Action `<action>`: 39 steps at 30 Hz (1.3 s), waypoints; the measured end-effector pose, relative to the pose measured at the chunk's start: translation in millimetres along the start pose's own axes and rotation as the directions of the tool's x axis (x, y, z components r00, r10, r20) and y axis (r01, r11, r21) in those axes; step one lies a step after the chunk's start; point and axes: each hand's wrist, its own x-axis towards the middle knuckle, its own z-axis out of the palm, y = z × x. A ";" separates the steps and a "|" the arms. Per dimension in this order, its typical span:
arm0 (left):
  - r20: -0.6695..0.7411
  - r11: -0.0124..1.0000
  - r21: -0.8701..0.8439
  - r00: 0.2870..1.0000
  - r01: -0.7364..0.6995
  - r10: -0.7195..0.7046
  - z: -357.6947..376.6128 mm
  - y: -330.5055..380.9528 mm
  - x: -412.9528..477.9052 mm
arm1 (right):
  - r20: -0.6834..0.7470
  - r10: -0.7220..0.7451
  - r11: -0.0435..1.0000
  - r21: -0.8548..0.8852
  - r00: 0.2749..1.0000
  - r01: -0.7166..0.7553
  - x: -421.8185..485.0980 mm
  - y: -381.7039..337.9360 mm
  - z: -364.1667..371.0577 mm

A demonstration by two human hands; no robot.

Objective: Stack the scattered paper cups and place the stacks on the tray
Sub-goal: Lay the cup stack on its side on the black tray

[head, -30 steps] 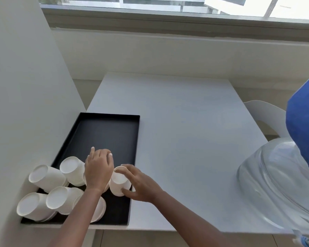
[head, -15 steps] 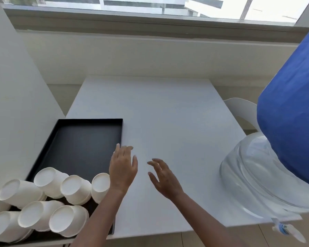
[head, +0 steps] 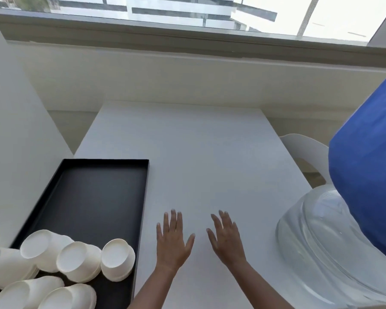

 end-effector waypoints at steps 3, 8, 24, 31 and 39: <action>-0.187 1.000 0.000 0.982 -0.018 0.017 1.2 -0.6 -4.0 | 0.028 0.019 0.999 -0.047 0.999 -0.018 6.0 1.9 5.0; -0.236 0.999 0.029 0.971 -0.018 0.024 5.4 -6.5 -4.9 | 0.046 0.006 0.999 -0.052 0.999 -0.003 12.0 3.1 10.8; 0.144 0.994 0.042 0.984 0.102 -0.107 20.3 1.3 -13.0 | 0.111 0.007 0.994 -0.111 0.994 0.005 -12.8 19.9 10.4; 0.148 0.993 0.061 0.983 0.103 -0.111 22.2 8.4 -33.6 | 0.129 0.005 0.995 -0.103 0.992 0.008 -32.5 27.8 7.0; 0.128 0.996 0.002 0.988 0.092 -0.091 28.7 8.3 -48.8 | 0.134 0.012 0.995 -0.103 0.991 0.002 -48.7 26.1 6.4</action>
